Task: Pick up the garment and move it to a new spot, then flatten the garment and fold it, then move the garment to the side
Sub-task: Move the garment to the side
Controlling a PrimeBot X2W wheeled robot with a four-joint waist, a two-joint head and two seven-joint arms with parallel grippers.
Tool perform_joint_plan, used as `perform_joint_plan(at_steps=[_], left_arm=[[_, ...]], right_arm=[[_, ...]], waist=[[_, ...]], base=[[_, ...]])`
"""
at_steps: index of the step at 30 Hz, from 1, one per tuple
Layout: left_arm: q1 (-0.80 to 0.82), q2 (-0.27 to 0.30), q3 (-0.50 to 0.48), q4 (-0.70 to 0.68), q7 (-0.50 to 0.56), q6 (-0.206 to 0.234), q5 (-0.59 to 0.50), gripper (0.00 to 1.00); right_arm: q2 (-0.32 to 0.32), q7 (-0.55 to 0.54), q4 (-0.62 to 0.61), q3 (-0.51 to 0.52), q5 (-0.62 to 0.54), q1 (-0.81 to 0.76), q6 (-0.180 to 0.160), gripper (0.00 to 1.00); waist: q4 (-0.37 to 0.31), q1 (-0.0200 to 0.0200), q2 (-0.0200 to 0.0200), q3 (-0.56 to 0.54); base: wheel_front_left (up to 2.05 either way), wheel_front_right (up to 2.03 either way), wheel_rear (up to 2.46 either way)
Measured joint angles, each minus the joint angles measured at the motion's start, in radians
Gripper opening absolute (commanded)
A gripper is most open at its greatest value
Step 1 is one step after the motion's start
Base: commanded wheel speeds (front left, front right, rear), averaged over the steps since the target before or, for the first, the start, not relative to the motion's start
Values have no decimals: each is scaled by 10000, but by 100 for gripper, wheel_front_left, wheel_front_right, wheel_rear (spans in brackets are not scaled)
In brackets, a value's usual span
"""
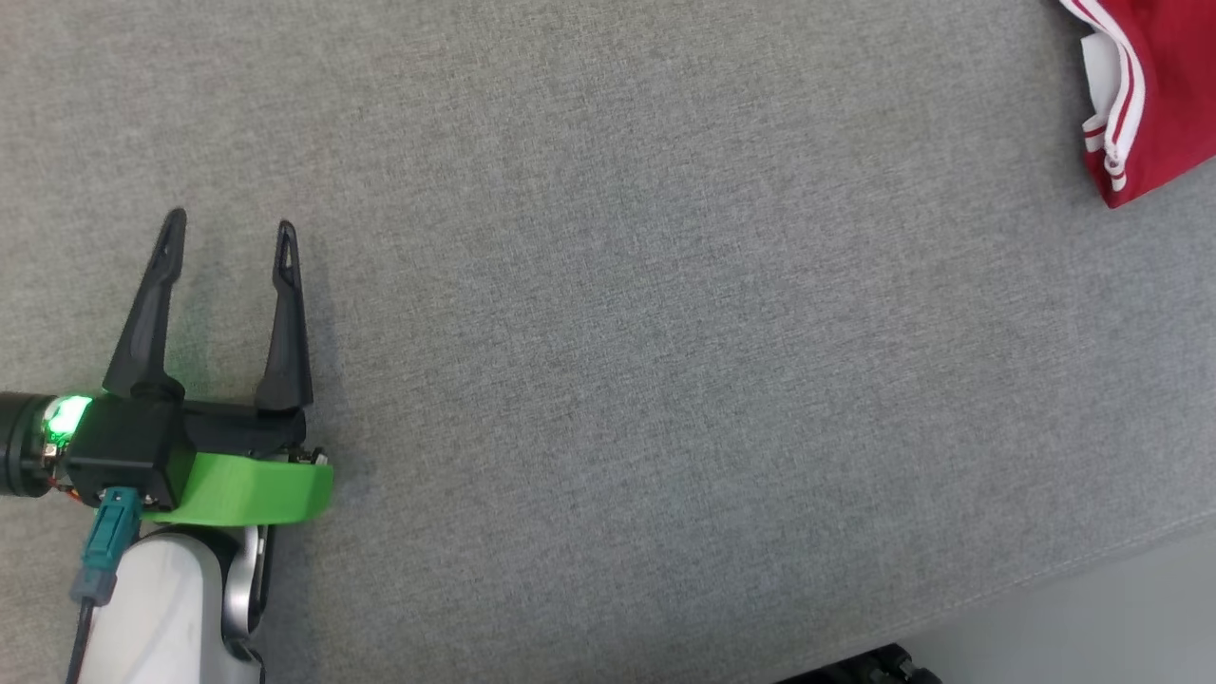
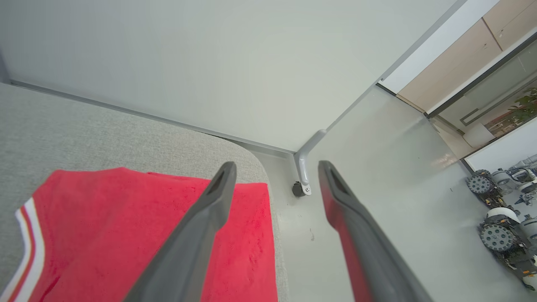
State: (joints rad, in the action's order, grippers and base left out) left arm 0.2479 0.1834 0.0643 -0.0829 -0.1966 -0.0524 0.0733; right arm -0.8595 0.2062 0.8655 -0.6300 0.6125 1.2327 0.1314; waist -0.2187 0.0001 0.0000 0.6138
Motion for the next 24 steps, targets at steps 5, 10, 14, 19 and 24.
perform_joint_plan(at_steps=[5, 10, 14, 19, 24], left_arm=[[-336, -132, -105, 506, -265, 127, 265, 100], [-646, -236, -222, 867, -426, 213, 437, 100], [-970, -318, -324, 1154, -522, 276, 594, 100], [-1402, -385, -474, 1461, -602, 339, 738, 100], [-1629, -481, -491, 1764, -625, 345, 917, 100]], right_arm=[[961, 500, -391, 105, -199, -138, 0, 100], [1820, 554, -1442, 853, -665, -890, 0, 100], [2583, 558, -2429, 1636, -1375, -2071, 0, 100], [3519, 564, -3432, 2537, -2272, -3774, 0, 100], [4280, 564, -4209, 3348, -2832, -5496, -2, 100]], waist=[[92, -1, 0, -723], [235, -2, 0, -1466], [371, -1, 0, -2078], [539, -2, 0, -2859], [710, -2, 0, -3561]], base=[[0, 0, 0], [0, 0, 0], [0, 0, 0], [0, 0, 0], [0, 0, 0]])
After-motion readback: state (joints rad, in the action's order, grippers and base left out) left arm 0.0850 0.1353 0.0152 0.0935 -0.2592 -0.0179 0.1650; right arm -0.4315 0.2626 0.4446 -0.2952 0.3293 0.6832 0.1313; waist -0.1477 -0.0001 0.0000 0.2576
